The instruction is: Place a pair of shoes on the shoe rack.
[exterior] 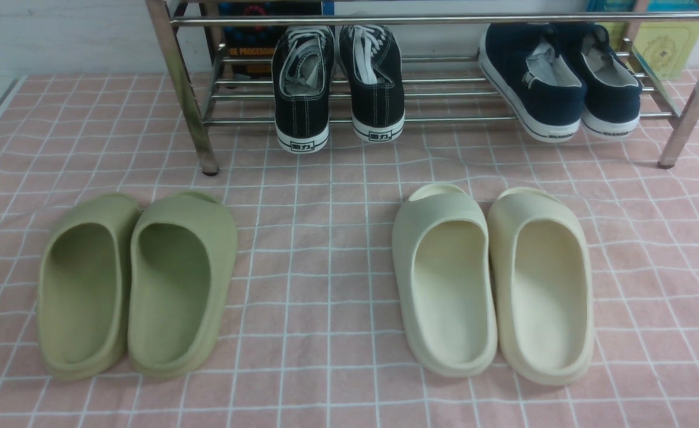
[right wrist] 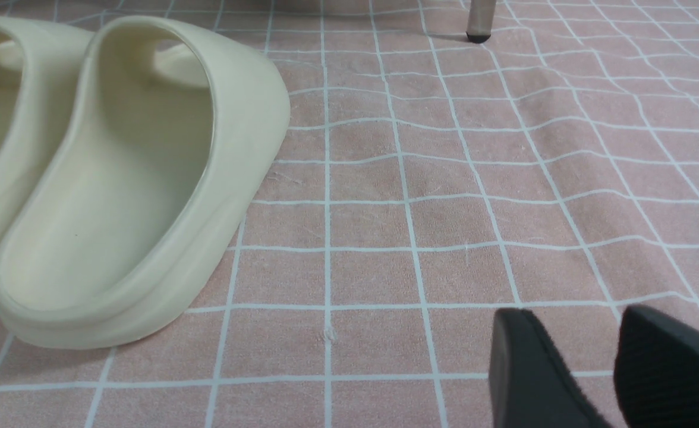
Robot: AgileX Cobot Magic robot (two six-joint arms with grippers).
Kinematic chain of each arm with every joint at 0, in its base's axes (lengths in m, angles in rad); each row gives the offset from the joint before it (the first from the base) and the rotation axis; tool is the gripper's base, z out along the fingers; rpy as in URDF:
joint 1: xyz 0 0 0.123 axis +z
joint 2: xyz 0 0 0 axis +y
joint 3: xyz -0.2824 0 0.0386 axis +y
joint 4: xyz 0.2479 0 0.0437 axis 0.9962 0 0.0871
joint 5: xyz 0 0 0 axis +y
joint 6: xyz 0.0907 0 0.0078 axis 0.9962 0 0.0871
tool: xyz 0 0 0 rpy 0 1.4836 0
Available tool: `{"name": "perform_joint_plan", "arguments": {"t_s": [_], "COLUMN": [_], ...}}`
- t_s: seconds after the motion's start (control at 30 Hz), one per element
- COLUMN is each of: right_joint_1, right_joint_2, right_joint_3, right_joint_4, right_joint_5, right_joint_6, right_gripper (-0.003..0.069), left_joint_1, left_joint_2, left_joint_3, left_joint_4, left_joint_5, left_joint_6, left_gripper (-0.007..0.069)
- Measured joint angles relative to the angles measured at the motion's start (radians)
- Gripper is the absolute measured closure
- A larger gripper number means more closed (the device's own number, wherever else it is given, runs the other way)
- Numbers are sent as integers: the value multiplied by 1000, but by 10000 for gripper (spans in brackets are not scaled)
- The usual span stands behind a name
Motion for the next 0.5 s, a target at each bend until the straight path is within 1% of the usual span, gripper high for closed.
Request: {"name": "perform_joint_plan", "arguments": {"t_s": [0.1, 0.13, 0.17, 0.23, 0.27, 0.33, 0.5], "right_joint_1": [0, 0, 0, 0, 0, 0, 0], "right_joint_2": [0, 0, 0, 0, 0, 0, 0], "right_joint_3": [0, 0, 0, 0, 0, 0, 0], "right_joint_4": [0, 0, 0, 0, 0, 0, 0], "right_joint_5": [0, 0, 0, 0, 0, 0, 0], "right_joint_6": [0, 0, 0, 0, 0, 0, 0], "right_gripper": [419, 419, 419, 419, 419, 419, 419], "left_joint_1": [70, 74, 104, 116, 119, 117, 103], "left_joint_2": [-3, -3, -3, -3, -3, -3, -3], "left_joint_3": [3, 3, 5, 5, 5, 5, 6], "left_joint_4": [5, 7, 15, 20, 20, 6, -113], "left_joint_5": [38, 50, 112, 183, 245, 416, 750], "left_joint_6": [-32, -38, -93, -134, -158, -189, -177], "left_gripper": [585, 585, 585, 585, 585, 585, 585]}}
